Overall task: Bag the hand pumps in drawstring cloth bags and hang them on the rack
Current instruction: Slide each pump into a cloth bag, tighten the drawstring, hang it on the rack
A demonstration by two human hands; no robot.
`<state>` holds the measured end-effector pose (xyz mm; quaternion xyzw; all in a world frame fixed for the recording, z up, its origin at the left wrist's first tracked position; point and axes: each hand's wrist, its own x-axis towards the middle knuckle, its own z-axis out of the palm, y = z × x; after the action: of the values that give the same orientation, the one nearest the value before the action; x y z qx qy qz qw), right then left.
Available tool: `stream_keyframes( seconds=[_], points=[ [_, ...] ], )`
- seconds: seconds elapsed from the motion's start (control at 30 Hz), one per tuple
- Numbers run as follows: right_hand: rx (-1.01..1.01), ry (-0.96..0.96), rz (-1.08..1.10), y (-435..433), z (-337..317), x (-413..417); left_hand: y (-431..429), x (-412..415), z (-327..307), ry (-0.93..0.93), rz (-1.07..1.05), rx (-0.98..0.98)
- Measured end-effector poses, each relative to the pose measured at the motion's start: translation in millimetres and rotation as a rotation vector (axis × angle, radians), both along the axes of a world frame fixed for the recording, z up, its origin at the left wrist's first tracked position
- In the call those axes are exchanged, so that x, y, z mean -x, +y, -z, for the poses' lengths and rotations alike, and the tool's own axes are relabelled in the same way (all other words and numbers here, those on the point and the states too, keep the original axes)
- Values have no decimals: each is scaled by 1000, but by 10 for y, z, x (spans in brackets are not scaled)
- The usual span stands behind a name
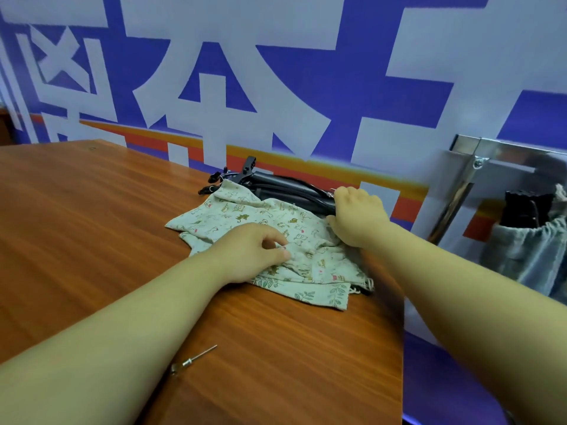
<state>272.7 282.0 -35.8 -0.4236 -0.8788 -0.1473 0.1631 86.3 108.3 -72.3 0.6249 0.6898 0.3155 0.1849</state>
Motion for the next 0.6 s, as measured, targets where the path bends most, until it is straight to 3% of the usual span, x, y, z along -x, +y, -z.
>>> stream_keyframes(
  seconds=[0.27,0.4,0.5,0.6],
  points=[
    [85,-58,17,19,-25,73,73,13,118,11,-42,6],
    [39,-139,-4,-52,-9,43,53,-15,107,2,-47,6],
    [-62,-136,16,-120,-62,-15,49,-8,107,-12,-43,3],
    [-22,-85,7,-164,-179,-75,44,5,118,-19,-53,19]
  ],
)
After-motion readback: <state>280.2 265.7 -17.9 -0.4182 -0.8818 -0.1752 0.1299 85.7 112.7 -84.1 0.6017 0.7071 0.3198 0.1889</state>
